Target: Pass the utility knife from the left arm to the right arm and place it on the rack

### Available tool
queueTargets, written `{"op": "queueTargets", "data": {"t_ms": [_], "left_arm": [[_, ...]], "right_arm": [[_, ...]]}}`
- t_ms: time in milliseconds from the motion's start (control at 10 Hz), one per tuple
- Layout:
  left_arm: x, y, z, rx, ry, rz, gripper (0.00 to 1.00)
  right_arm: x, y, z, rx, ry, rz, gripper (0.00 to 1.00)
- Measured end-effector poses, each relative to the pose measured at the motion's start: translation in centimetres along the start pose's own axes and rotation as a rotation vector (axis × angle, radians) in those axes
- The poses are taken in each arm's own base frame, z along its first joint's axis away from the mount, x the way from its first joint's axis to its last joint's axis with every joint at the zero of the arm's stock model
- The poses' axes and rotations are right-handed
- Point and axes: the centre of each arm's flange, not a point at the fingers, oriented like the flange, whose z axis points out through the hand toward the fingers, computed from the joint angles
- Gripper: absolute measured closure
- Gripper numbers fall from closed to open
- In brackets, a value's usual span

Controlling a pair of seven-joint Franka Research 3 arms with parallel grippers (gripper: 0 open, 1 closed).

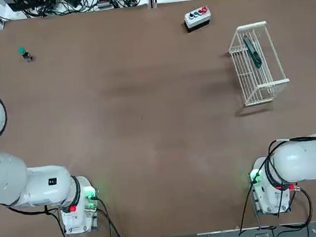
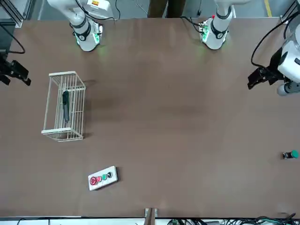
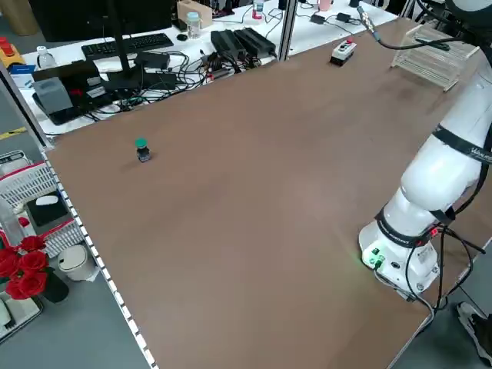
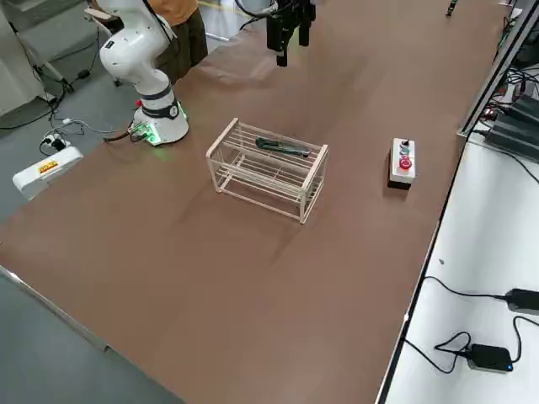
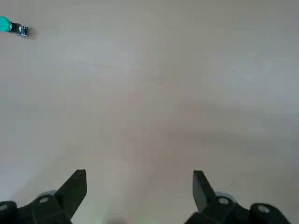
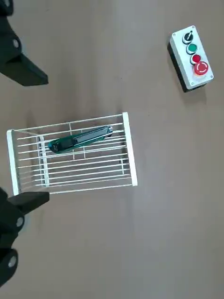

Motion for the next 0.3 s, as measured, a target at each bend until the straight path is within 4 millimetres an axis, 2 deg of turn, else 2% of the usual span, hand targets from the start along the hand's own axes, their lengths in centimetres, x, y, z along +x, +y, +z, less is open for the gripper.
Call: {"op": "queueTargets", "data": {"t_ms": [300], "left_arm": [[-0.01,0.04,0.0,0.0,0.0,0.001,0.0]], "right_arm": [[0.4,-0.2,0.11,-0.002,-0.001,-0.001,0.0]]}}
